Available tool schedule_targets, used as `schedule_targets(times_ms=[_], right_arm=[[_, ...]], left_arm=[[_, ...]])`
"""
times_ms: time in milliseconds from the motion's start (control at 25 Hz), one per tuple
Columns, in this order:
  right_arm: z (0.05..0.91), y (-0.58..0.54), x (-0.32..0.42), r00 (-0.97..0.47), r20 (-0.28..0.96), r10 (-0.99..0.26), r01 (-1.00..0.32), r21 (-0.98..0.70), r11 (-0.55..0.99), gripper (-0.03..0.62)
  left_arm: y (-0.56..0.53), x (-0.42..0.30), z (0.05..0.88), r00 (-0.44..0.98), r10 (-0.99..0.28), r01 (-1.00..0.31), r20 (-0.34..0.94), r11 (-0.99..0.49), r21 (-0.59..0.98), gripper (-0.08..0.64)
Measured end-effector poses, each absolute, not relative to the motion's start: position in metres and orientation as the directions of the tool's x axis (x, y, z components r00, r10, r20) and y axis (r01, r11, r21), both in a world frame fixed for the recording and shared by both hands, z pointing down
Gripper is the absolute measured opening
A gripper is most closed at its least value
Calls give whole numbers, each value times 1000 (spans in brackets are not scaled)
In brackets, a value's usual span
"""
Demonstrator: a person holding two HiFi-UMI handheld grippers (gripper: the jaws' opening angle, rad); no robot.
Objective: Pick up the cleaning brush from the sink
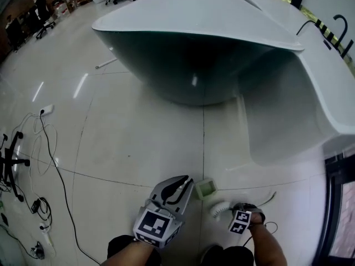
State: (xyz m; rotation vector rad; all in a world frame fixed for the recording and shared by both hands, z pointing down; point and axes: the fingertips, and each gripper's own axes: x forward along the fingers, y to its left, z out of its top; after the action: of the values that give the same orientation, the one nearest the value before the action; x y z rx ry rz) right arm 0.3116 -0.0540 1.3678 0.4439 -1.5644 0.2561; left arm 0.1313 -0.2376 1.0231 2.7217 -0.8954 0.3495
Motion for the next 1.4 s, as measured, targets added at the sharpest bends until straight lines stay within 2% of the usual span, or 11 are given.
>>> schedule_targets(times_ms=[200, 360, 760, 920, 1080, 1400], right_arm=[[1223, -68, 279, -101, 967, -236, -763, 77, 642, 37], [1077, -58, 242, -179, 931, -318, -865, 5, 502, 37], [685, -42, 133, -191, 855, -482, -970, -89, 226, 37], [547, -26, 90, -174, 770, -614, -984, -152, 89, 35], [431, -14, 71, -156, 634, -757, -966, -260, -18, 35], [320, 29, 63, -233, 414, -880, -911, -410, 48, 35]], left_arm=[[-206, 84, 993, 741, -535, -636, 406, -753, 167, 29], [-170, 44, 903, 701, -541, -669, 465, -725, 163, 12], [-142, -90, 552, 676, -580, -684, 454, -724, 93, 0], [-111, -150, 439, 705, -575, -665, 416, -740, 104, 0], [-91, -190, 369, 712, -583, -653, 392, -754, 65, 0], [-45, -183, 286, 669, -669, -717, 324, -695, 45, 0]])
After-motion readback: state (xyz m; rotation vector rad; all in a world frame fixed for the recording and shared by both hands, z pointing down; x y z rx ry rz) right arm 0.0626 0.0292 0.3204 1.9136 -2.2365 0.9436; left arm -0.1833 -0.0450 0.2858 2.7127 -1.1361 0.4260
